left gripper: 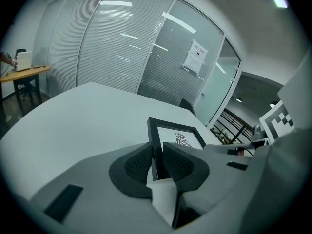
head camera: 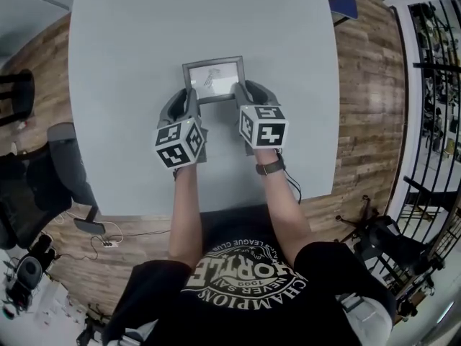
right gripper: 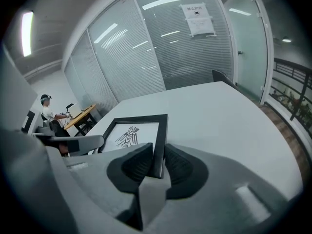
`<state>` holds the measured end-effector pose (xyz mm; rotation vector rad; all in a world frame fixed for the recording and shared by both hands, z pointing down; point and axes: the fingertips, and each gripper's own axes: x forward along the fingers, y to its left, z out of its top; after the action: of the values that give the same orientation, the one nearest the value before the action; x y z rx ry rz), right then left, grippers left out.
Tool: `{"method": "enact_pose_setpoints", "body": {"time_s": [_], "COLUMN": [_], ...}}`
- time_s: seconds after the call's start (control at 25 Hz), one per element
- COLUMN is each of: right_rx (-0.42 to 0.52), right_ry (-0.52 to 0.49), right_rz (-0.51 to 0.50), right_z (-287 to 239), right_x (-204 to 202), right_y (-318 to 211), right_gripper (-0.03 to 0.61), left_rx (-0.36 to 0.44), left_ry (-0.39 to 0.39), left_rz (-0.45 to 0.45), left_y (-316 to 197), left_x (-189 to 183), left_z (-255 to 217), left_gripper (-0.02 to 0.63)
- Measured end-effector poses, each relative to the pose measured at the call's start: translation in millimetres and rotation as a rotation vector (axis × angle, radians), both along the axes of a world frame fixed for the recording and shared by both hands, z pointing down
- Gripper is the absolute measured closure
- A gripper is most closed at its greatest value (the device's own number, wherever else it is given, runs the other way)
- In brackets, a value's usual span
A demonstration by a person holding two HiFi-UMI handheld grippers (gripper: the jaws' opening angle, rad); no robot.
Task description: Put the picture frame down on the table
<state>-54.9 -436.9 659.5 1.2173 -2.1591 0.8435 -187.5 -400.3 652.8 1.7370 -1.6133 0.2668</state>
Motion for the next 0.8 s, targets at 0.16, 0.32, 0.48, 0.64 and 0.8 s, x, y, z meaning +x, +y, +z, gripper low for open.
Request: {"method": "enact_pose_setpoints", "body": {"time_s": [0.16, 0.32, 0.48, 0.64, 0.8], "right_rx": [-0.026, -0.048, -0.071, -0.090, -0.109], "right_ry": [0.007, 0.019, 0.038, 0.050, 0.059], "right_rz": [0.000, 0.003, -0.001, -0.006, -0.008], "right_z": [20.6, 39.1, 55.9, 69.4, 82.2], "right_x": [3.6, 4.5, 7.0, 7.9, 8.1], "right_y": [-9.1, -13.5, -15.9, -18.2, -20.1], "right_gripper": [0.500, 0.501, 0.500, 0.500, 0.500], "left_rx": [-0.029, -0.062, -0.093, -0.112, -0.138], "left_ry": [-0.007, -0.011, -0.019, -0.031, -0.035], "left_rz": [0.005, 0.016, 0.038, 0.048, 0.053], "left_y": [-10.2, -15.0, -18.5, -22.4, -23.2], "left_x": [3.7, 4.9, 8.1, 9.4, 10.5], "left_z": [20.0, 41.0, 57.8, 69.3, 83.1], "left_gripper": [0.543, 0.543, 0.543, 0.543, 0.543]}}
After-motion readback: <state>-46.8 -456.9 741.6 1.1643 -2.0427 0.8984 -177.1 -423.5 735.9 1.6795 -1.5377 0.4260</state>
